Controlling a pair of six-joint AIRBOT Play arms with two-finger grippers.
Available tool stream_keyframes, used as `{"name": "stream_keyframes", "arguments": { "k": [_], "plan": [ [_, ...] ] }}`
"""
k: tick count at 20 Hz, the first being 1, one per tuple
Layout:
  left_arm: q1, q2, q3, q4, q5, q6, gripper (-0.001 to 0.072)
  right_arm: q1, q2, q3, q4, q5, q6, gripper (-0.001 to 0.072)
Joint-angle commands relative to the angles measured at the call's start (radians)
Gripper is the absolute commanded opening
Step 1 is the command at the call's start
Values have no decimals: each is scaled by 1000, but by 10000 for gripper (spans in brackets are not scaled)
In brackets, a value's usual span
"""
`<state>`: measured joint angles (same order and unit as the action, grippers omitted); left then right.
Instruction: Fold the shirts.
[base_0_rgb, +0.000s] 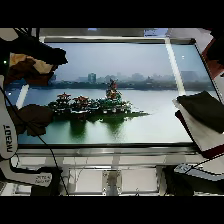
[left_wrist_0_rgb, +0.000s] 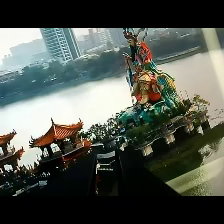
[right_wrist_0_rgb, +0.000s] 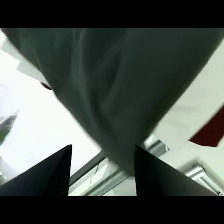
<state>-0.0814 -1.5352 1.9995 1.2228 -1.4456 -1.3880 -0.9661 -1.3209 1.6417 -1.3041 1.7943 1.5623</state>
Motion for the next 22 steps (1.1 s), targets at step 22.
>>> {"name": "stream_keyframes", "arguments": {
  "k": [22],
  "plan": [
    [-1,0,0,-100,27,-60,134,642,2,-13,-139,-290,-176,448]
  ]
}}
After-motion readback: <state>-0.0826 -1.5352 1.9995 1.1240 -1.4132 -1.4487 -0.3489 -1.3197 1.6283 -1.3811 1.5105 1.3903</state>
